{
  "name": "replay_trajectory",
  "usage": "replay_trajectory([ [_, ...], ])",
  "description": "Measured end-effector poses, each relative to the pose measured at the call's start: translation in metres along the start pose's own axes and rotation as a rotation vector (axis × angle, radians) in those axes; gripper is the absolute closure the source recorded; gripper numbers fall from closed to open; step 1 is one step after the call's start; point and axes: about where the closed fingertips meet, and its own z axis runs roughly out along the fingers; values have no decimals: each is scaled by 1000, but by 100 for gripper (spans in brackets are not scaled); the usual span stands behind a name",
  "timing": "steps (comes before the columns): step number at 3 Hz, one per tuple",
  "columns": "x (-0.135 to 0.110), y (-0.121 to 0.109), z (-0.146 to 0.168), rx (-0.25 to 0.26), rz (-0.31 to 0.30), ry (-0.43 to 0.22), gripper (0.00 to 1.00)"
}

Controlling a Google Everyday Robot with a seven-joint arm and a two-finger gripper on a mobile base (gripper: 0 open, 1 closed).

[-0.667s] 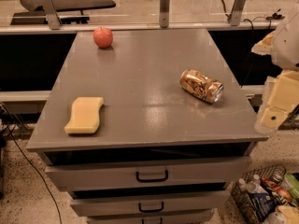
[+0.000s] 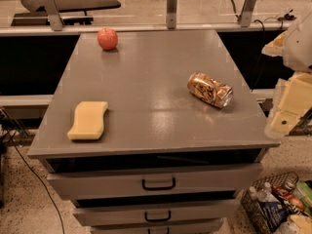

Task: Place orange can upright

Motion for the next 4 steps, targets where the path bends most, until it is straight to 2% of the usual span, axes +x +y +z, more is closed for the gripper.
replay_trajectory([
  [1,-27,-13,20,15,22,-55,0],
  [2,-78,-50,63,45,76,-120,0],
  [3,-118,-94,114,63,169,-125,0],
  [4,-131,-111,154,58,238,-80,0],
])
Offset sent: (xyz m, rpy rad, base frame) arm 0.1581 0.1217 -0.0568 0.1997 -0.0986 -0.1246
